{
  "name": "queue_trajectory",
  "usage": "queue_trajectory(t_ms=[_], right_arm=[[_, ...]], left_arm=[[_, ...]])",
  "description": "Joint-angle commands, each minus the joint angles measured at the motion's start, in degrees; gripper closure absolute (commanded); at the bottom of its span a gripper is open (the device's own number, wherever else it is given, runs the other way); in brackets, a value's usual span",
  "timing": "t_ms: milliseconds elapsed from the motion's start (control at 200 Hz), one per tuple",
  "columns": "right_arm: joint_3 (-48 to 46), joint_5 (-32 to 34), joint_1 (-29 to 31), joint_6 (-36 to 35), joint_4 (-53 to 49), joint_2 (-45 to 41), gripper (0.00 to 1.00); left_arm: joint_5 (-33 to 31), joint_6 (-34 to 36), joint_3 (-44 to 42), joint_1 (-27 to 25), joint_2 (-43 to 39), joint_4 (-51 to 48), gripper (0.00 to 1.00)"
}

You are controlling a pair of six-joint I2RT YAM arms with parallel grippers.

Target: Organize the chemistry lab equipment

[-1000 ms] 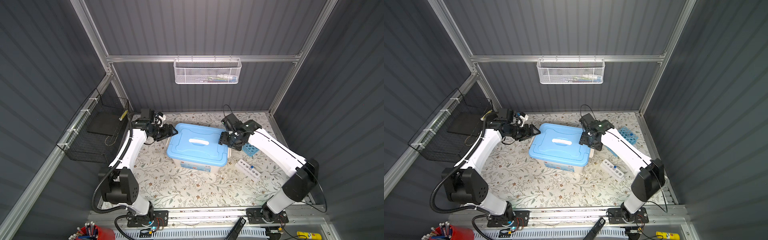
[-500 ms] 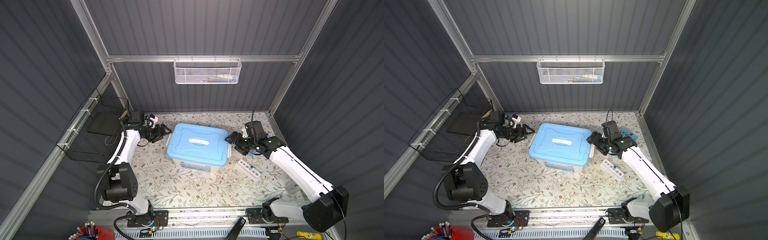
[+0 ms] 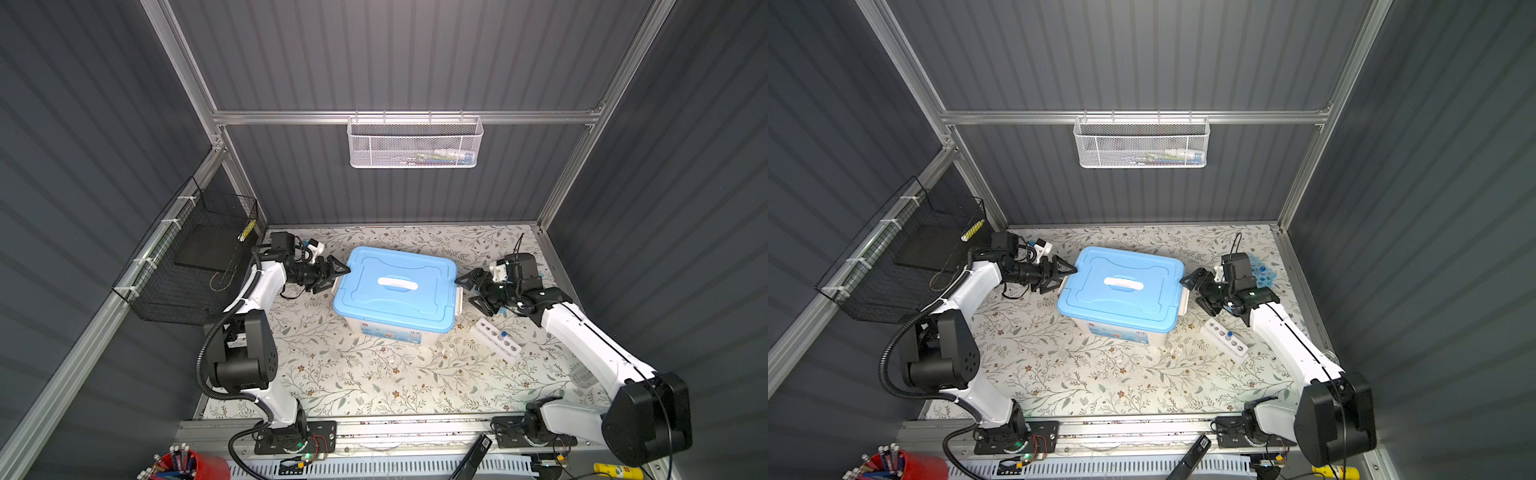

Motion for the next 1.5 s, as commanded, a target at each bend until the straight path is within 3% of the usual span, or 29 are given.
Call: queue_trajectory(t_ms=[0, 240, 550, 690, 866, 1121, 1311, 1496], right_arm=[[-2.09, -4.81, -0.08, 1.70, 6.92, 1.41, 0.17], [-6.26, -9.21, -0.05, 1.59, 12.26, 2.10, 0.17], [-3.64, -11.70, 1.45, 1.11, 8.78, 2.75, 0.21], [3.44, -6.83, 1.77, -3.11, -6.17, 1.56, 0.27], [17.31, 7.13, 5.57, -9.92, -30.28, 7.61, 0.31], [19.63, 8.25, 9.89, -8.31, -28.63, 11.49, 0.31], [24.07, 16.54, 11.69, -8.92, -36.11, 14.76, 0.34], [28.65, 20.22, 14.63, -7.70, -40.22, 19.68, 0.34]], left_arm=[[3.00, 1.26, -0.04, -0.26, -0.07, 0.67, 0.20], [4.41, 1.84, -1.04, -1.47, -1.21, 0.68, 0.21], [3.63, 0.75, -0.19, -5.38, -2.94, -0.86, 0.30], [2.33, 0.35, 1.17, -5.64, -4.85, -2.84, 0.31], [-0.05, 1.66, 3.80, -8.09, -4.47, -5.54, 0.33], [-0.92, 2.02, 2.70, -9.16, -4.33, -5.37, 0.33], [-1.18, 2.61, 4.01, -10.49, -3.77, -6.36, 0.36], [-2.80, 3.16, 4.81, -12.93, -3.50, -7.45, 0.37]])
